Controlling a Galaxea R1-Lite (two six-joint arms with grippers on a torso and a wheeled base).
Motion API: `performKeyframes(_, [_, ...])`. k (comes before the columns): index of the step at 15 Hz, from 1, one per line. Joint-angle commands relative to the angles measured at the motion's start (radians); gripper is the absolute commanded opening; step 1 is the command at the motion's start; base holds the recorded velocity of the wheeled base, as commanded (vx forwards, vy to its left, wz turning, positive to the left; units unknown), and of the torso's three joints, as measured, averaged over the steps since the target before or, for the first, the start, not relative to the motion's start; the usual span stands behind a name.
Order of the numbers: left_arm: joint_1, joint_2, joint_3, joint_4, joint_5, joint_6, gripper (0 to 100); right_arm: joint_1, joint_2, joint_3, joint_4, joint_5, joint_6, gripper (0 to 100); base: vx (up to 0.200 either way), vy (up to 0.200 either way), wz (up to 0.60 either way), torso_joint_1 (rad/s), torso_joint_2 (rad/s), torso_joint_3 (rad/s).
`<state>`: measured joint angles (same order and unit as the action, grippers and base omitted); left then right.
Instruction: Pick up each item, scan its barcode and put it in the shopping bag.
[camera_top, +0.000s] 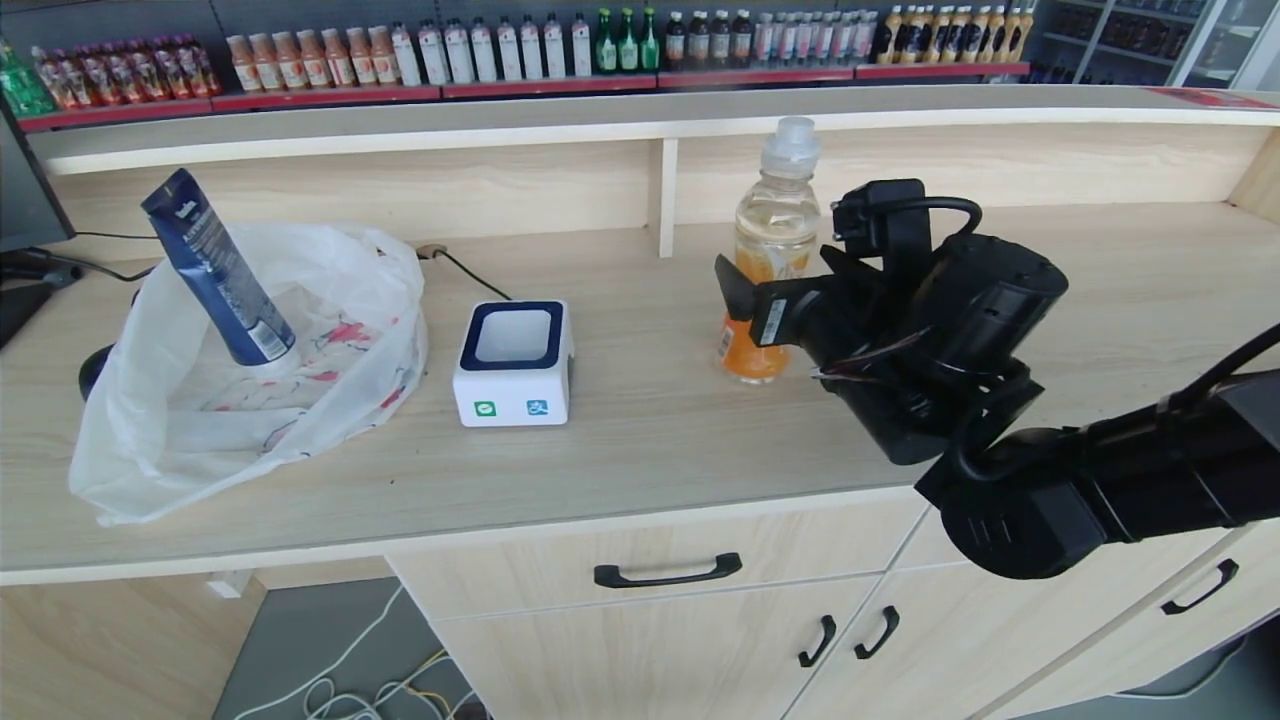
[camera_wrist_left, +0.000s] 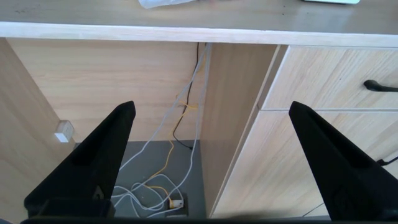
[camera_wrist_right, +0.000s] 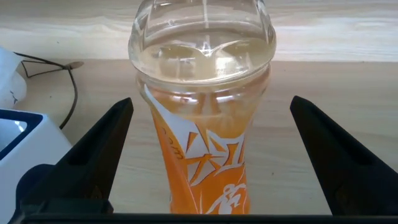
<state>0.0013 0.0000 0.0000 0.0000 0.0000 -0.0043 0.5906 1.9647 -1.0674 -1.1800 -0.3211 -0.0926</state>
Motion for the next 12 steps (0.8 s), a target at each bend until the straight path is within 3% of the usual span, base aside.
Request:
performKeyframes(1, [0.0, 0.0, 0.0, 0.0, 0.0, 0.0, 100, -0.006, 0.036, -0.032, 0.0, -0.001, -0.001, 100, 0.0, 0.0, 0.0, 0.0, 0.0, 0.0])
performKeyframes(12, [0.0, 0.0, 0.0, 0.0, 0.0, 0.0, 100, -0.058, 0.118, -0.18, 0.002, 0.014, -0.016, 100, 0.0, 0.0, 0.0, 0.0, 0.0, 0.0])
